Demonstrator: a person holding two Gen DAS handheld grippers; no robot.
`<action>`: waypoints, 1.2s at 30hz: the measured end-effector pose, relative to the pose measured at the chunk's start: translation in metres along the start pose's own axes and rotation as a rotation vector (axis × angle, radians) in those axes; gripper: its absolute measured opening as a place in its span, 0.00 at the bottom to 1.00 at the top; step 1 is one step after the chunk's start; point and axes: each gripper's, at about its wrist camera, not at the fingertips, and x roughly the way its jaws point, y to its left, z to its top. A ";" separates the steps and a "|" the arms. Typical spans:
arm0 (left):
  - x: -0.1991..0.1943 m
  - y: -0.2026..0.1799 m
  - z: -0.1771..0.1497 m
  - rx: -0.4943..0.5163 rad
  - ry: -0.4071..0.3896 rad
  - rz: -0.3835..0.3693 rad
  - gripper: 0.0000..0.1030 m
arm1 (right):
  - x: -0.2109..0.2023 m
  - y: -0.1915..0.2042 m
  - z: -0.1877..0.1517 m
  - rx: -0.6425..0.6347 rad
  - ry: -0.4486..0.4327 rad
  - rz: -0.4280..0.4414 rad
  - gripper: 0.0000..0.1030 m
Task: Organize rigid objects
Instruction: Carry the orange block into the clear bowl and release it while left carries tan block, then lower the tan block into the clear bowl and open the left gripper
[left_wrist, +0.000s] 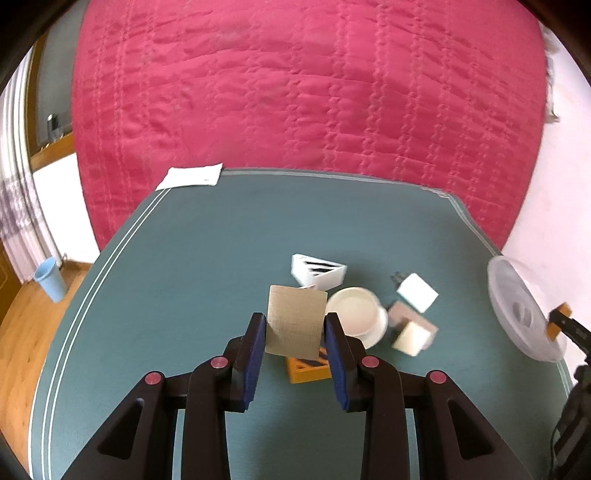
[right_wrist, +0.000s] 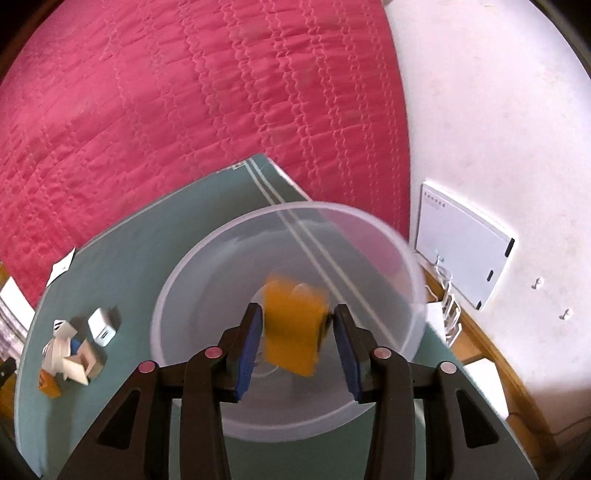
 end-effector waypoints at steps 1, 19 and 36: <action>-0.001 -0.005 0.001 0.007 -0.002 -0.004 0.33 | 0.000 -0.002 0.001 0.004 -0.008 -0.005 0.46; 0.012 -0.135 0.013 0.229 0.063 -0.268 0.33 | -0.016 -0.053 -0.003 0.150 -0.128 -0.047 0.46; 0.039 -0.249 -0.001 0.440 0.121 -0.446 0.33 | -0.029 -0.059 -0.016 0.168 -0.203 -0.063 0.46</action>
